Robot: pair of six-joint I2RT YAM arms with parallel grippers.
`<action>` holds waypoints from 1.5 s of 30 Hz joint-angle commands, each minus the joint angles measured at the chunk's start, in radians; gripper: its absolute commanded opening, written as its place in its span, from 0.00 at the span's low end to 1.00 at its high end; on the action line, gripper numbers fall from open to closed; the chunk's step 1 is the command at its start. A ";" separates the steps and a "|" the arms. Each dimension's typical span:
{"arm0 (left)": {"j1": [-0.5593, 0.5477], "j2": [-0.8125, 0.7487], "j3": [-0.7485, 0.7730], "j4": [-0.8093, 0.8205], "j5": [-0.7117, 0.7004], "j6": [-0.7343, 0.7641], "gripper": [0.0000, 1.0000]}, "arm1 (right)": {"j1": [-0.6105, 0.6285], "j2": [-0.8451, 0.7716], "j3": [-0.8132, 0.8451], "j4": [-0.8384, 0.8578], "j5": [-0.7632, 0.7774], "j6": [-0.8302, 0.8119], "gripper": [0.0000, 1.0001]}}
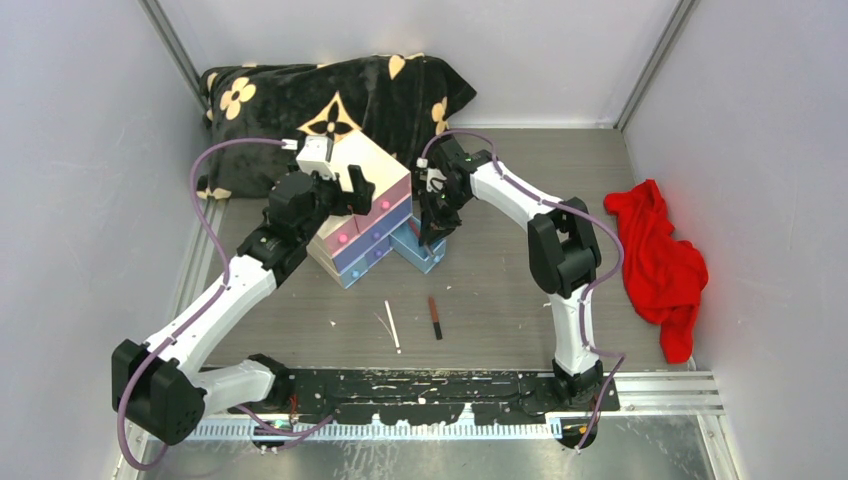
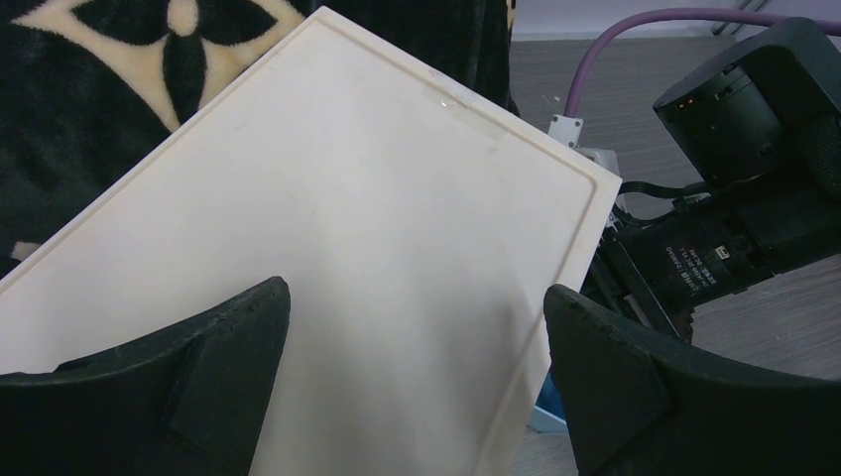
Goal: Organize the makeup
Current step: Place the lipstick in the drawer, then pick up the lipstick at the center of the board.
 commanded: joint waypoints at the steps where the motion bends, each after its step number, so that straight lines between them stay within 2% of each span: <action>1: 0.006 0.013 -0.029 -0.179 -0.023 -0.019 0.99 | 0.005 -0.014 0.036 0.009 -0.007 0.007 0.26; 5: 0.007 0.009 -0.031 -0.180 -0.025 -0.018 1.00 | 0.005 -0.028 0.012 0.040 -0.008 0.011 0.33; 6: 0.007 0.008 -0.032 -0.179 -0.025 -0.018 1.00 | 0.005 -0.031 0.012 0.044 -0.003 0.013 0.45; 7: 0.006 0.006 -0.032 -0.179 -0.025 -0.018 0.99 | 0.005 -0.035 0.010 0.049 0.001 0.012 0.49; 10: 0.006 0.004 -0.035 -0.179 -0.025 -0.017 1.00 | 0.005 -0.046 0.006 0.062 0.005 0.011 0.51; 18: 0.006 0.007 -0.030 -0.185 -0.028 -0.016 0.99 | 0.004 -0.131 -0.026 0.082 0.082 0.009 0.52; 27: 0.006 0.017 -0.015 -0.198 -0.031 -0.016 0.99 | 0.004 -0.356 -0.141 0.120 0.217 -0.033 0.52; 33: 0.006 0.038 -0.013 -0.190 -0.031 -0.008 0.99 | 0.031 -0.564 -0.287 0.173 0.426 -0.089 0.52; 37: 0.007 0.056 -0.003 -0.201 -0.034 0.003 0.99 | 0.005 -0.777 -0.553 0.390 0.424 -0.066 0.76; 39: 0.007 0.057 0.002 -0.208 -0.038 0.009 0.99 | -0.036 -0.856 -0.634 0.435 0.418 -0.051 0.84; 40: 0.007 0.054 0.000 -0.207 -0.040 0.011 0.99 | -0.050 -0.882 -0.662 0.449 0.420 -0.048 0.95; 41: 0.007 0.051 0.000 -0.207 -0.042 0.013 0.99 | -0.061 -0.910 -0.686 0.465 0.408 -0.050 1.00; 45: 0.007 0.044 0.005 -0.219 -0.052 0.020 0.99 | -0.079 -0.962 -0.757 0.484 0.379 -0.031 1.00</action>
